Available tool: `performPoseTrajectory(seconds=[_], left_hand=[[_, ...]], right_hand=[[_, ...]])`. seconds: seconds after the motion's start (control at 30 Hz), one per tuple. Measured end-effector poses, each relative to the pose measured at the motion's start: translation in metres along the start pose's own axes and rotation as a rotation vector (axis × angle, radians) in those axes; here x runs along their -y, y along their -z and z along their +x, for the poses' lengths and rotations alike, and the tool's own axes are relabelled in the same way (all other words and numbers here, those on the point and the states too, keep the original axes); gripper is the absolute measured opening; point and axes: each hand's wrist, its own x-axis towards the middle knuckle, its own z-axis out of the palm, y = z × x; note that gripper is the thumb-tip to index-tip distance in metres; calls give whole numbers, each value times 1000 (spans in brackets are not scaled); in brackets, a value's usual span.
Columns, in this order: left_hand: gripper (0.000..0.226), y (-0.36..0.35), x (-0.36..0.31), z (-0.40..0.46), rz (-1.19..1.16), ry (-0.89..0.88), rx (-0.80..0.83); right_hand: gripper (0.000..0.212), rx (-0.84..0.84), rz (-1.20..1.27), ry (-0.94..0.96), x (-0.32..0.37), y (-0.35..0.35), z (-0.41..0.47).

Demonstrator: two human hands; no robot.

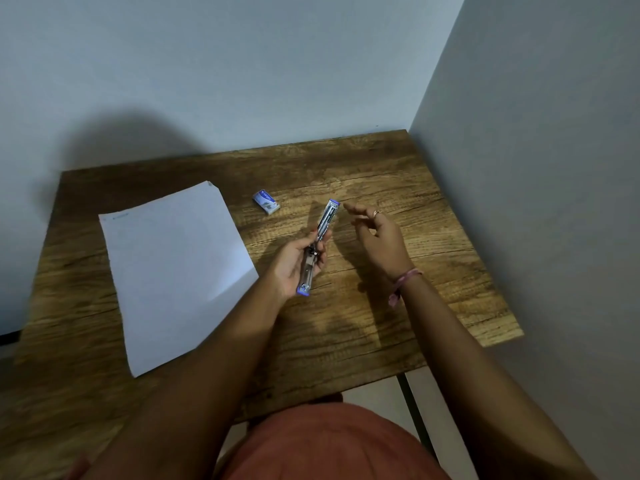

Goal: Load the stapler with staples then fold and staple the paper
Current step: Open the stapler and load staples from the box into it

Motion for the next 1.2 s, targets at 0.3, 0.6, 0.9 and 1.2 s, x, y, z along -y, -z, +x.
performPoseTrajectory(seconds=[0.3, 0.6, 0.9, 1.2], left_hand=[[24, 2, 9, -3, -80, 1, -3], [30, 7, 6, -4, 107, -133, 26], [17, -5, -8, -5, 114, -260, 16], [21, -10, -10, -6, 124, -306, 4]], right_hand=[[46, -1, -157, 167, 10, -14, 0], [53, 8, -378, 246, 8, -8, 2], [60, 51, -397, 287, 17, -4, 0], [54, -87, -203, 312, 27, -5, 2]])
